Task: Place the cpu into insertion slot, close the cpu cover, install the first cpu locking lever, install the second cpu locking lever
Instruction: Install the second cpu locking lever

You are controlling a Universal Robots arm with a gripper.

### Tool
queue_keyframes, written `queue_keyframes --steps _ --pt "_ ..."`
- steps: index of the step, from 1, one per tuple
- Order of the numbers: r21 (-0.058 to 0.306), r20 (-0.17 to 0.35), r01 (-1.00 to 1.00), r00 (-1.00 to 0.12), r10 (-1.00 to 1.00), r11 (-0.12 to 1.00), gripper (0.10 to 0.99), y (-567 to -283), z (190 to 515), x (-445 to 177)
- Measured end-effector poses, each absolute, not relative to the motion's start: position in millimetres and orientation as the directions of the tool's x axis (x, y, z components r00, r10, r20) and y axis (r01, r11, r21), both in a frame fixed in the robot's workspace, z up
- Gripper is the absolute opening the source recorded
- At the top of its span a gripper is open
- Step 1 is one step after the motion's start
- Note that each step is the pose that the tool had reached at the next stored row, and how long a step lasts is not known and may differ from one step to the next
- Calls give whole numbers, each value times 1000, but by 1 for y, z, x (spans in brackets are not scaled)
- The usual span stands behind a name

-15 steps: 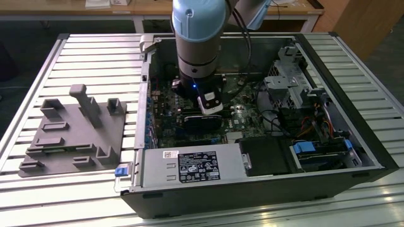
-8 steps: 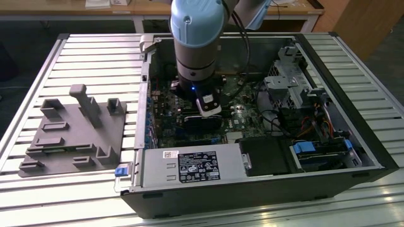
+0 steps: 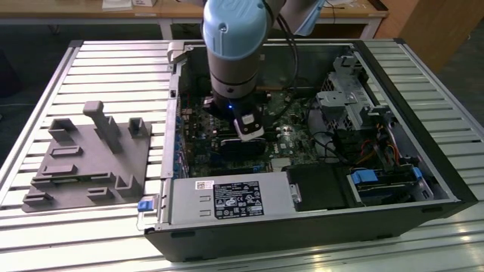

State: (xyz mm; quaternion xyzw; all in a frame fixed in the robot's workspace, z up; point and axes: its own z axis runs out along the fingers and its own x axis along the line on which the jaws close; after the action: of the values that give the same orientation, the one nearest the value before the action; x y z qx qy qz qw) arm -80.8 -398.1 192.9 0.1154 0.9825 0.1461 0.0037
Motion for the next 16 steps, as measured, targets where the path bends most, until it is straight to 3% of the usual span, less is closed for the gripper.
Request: queue_keyframes --steps 16 --pt "288 25 222 -974 225 931 106 -398 190 -85"
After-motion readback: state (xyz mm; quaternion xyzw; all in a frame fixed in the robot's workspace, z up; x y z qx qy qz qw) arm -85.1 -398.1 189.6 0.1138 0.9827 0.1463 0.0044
